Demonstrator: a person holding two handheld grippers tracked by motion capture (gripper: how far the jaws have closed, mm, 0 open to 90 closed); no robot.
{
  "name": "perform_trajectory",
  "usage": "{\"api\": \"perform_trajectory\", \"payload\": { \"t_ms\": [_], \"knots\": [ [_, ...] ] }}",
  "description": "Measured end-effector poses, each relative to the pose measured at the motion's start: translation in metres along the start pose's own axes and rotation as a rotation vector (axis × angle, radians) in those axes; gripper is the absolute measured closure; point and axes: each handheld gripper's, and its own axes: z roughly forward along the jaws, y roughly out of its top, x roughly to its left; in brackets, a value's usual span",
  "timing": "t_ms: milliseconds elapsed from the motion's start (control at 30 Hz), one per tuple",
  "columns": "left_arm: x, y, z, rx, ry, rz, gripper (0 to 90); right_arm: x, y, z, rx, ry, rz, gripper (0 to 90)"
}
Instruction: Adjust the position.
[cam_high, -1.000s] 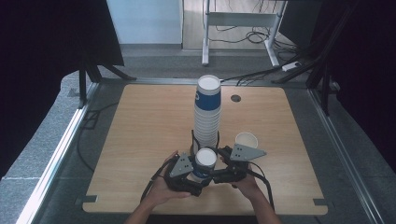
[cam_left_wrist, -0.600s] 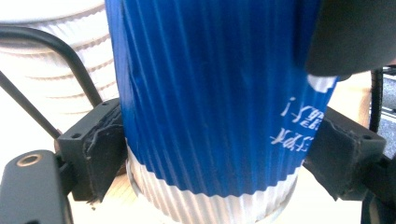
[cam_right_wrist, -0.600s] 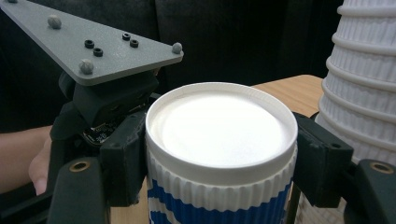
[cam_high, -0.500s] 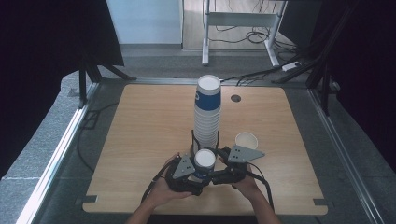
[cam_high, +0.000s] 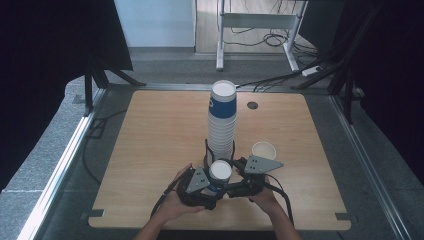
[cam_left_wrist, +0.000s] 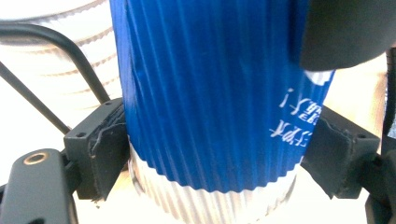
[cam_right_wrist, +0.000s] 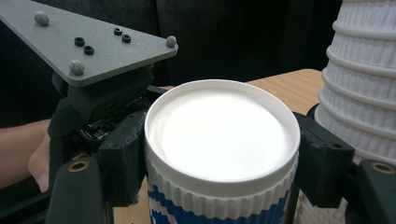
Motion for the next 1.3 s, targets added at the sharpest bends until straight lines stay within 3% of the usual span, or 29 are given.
{"api": "perform_trajectory", "payload": {
  "t_ms": [767, 1100, 1300],
  "knots": [
    [-0.001, 0.001, 0.001, 0.03, 0.022, 0.032, 16.3, 0.001, -0.001, 0.0, 0.015, -0.002, -0.008, 27.8],
    [-0.004, 0.003, 0.002, 0.076, 0.095, 0.091, 16.4, 0.001, 0.0, -0.003, 0.028, -0.005, -0.013, 22.5],
    [-0.007, 0.002, 0.004, 0.117, 0.147, 0.153, 16.4, -0.001, 0.003, -0.014, 0.026, -0.003, 0.001, 21.5]
  ]
}}
